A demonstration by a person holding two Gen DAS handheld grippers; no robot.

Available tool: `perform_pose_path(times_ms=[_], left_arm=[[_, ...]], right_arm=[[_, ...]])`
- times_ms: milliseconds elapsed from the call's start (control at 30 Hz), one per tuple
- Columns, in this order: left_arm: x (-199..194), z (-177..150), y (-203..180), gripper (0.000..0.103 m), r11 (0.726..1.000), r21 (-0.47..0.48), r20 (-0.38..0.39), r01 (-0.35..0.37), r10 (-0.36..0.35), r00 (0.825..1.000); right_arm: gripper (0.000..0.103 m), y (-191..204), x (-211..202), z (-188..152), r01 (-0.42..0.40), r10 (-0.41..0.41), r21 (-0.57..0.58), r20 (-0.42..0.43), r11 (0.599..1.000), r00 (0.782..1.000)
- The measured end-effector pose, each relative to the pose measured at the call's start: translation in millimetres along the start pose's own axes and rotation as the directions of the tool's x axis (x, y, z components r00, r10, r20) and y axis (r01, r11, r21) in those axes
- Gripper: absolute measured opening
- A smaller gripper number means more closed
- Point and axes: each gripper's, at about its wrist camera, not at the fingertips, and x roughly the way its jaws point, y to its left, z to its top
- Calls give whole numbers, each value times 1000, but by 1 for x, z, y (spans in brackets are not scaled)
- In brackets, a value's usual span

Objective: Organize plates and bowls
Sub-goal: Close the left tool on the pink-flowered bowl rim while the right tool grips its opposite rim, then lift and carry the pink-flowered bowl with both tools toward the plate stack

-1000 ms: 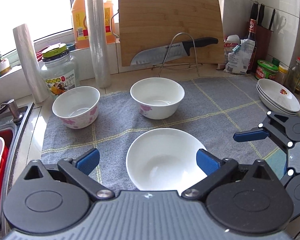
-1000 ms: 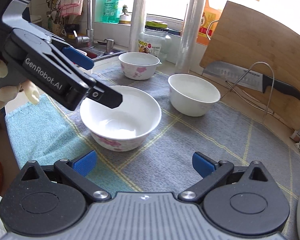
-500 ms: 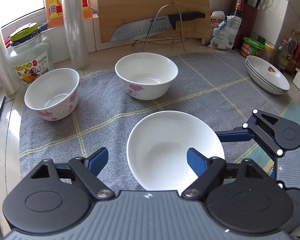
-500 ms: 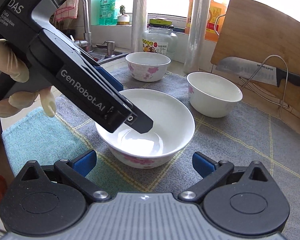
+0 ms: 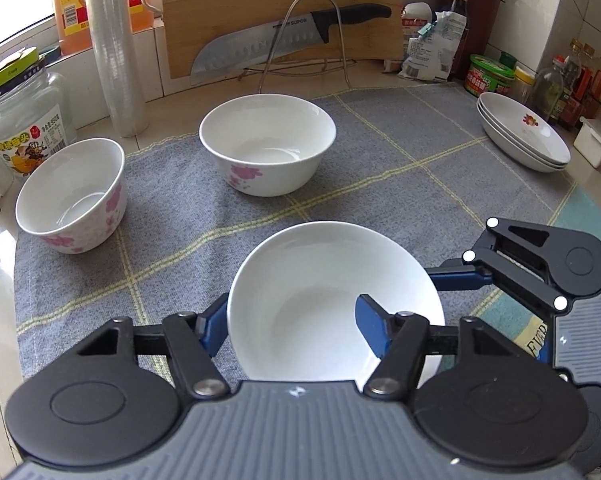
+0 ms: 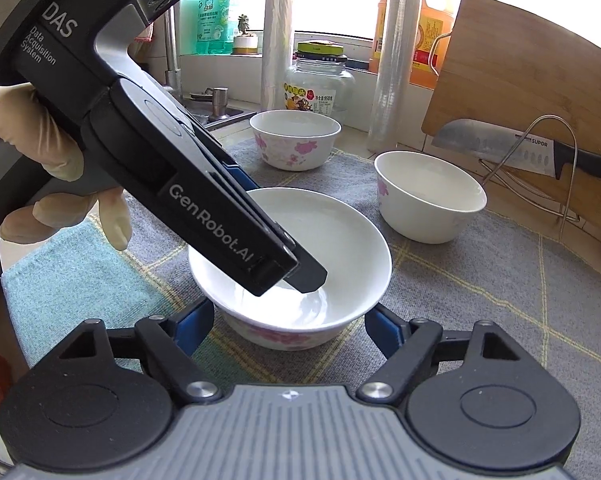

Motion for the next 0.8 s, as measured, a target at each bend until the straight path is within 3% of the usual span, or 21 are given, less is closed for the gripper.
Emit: perform_pose_path(times_ms=[467,800], left_arm=[[-1,4,-7,62,1000,-4,-6,18,-18,1000],[8,23,-37,62,997,39,12,67,-68,998]], right_arm=[[85,-2,-11,5,4,-4,-6,-18,1000,1000],[86,-26,-32,-6,56,-55,29,-30,998,998]])
